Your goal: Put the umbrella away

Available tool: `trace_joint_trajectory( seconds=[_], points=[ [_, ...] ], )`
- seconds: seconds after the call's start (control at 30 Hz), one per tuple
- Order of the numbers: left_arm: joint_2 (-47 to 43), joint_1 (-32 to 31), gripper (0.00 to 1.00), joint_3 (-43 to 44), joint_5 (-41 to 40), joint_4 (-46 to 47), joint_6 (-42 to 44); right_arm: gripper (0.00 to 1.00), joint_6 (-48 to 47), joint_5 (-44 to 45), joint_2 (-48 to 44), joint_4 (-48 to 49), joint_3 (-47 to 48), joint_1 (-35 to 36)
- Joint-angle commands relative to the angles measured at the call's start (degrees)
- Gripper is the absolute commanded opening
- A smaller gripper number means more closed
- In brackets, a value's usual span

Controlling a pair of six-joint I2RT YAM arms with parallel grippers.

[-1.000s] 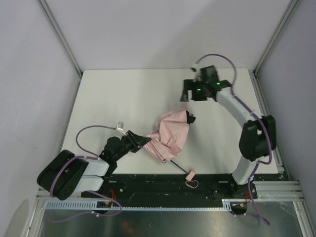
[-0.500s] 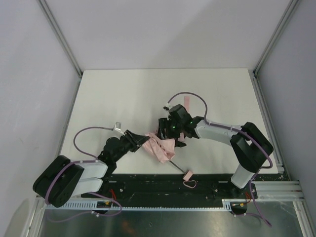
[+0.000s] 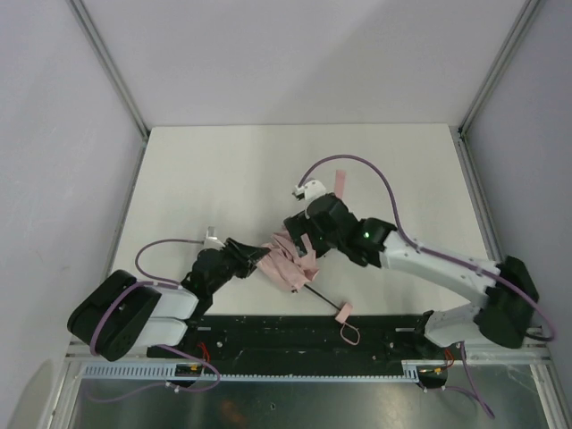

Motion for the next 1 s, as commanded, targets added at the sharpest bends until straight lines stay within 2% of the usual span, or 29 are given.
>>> trace_joint_trajectory(
  seconds=[0.0, 0.13, 0.23, 0.37, 0.47, 0.57, 0.67, 0.73, 0.8, 0.83, 0.9, 0.97],
  points=[
    [-1.5, -0.3, 0.0, -4.7, -0.7, -6.4, -4.0, 0.97, -8.6, 13.0, -5.0, -3.6, 3.2, 13.6],
    [-4.8, -0.3, 0.0, 0.4, 0.1, -22.3, -4.6, 0.93, -11.3, 16.3, 1.0, 0.8, 3.1, 22.8],
    [-7.6, -0.2, 0.0, 4.5, -1.3, -35.4, -4.4, 0.9, -12.2, 15.7, 7.0, 4.3, 3.0, 23.4],
    [-9.3, 0.3, 0.0, 8.5, -2.0, -45.0, -4.5, 0.86, -15.2, 15.5, 14.4, 8.8, 2.6, 24.2],
    [-9.3, 0.8, 0.0, 10.5, -1.3, -48.8, -5.2, 0.85, -16.4, 14.7, 18.3, 13.0, 1.2, 24.8],
    [-9.5, 1.3, 0.0, 11.0, -0.7, -49.8, -7.1, 0.82, -16.7, 20.1, 22.4, 15.4, 0.8, 24.8],
    [-9.7, 1.9, 0.0, 11.5, -0.3, -51.0, -8.3, 0.75, -18.2, 26.4, 25.6, 18.2, -0.3, 24.1],
    [-9.9, 2.3, 0.0, 11.6, 0.3, -51.3, -9.2, 0.7, -19.1, 26.4, 26.8, 20.0, -1.1, 23.0],
    [-10.2, 2.7, 0.0, 11.9, 0.7, -51.7, -9.8, 0.63, -19.9, 24.9, 27.9, 21.1, -1.7, 21.9],
    [-10.5, 2.9, 0.0, 12.1, 0.8, -52.0, -10.1, 0.56, -20.1, 23.6, 28.6, 21.2, -1.9, 21.3],
    [-11.1, 3.3, 0.0, 12.1, 1.0, -52.4, -11.0, 0.36, -20.3, 20.1, 29.6, 21.5, -2.4, 19.9],
    [-12.1, 3.8, 0.0, 12.0, 0.8, -52.6, -11.5, 0.21, -20.4, 15.3, 30.2, 21.4, -3.0, 18.4]
  ],
)
